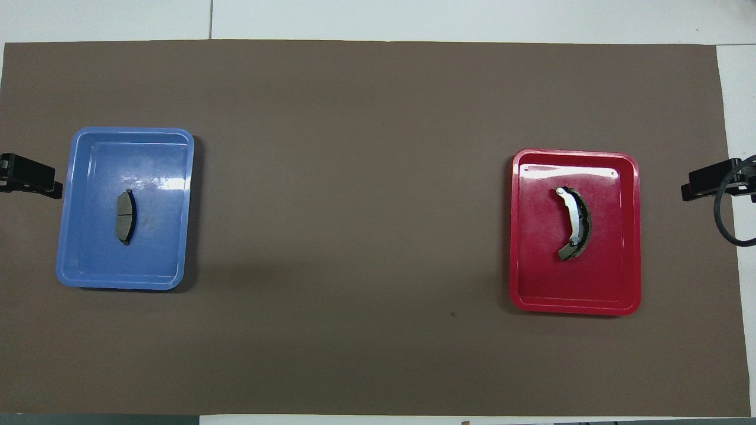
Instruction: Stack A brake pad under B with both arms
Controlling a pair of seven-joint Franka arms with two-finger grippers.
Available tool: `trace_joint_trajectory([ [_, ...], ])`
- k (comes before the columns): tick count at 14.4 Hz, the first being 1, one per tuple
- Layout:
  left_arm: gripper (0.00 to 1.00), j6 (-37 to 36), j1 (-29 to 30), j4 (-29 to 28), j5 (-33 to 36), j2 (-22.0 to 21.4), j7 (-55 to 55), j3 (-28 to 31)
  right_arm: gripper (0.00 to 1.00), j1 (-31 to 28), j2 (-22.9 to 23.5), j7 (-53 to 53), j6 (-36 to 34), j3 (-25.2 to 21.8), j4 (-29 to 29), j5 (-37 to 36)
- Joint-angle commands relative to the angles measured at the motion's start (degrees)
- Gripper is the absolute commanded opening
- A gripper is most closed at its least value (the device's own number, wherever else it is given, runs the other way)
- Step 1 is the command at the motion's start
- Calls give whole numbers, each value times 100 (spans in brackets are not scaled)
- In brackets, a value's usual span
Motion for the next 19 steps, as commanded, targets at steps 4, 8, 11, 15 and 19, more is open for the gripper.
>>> trace_joint_trajectory([
  [4, 100, -101, -6, -185, -9, -179, -75, 23, 100, -9, -48, 12, 18, 28, -39, -58],
  [8, 98, 396, 3, -491, -18, -292, -14, 23, 100, -9, -84, 12, 18, 28, -92, -58],
  [11, 98, 1706, 91, -1571, -18, -662, 3, 31, 100, -9, -84, 12, 18, 28, -92, -58],
  [15, 97, 2699, 266, -2301, -18, -575, 503, 31, 100, -9, -101, 12, 18, 28, -136, -58],
  [19, 97, 3475, 398, -2804, -9, -172, 618, 31, 100, -9, -136, 21, 18, 28, -206, -58],
])
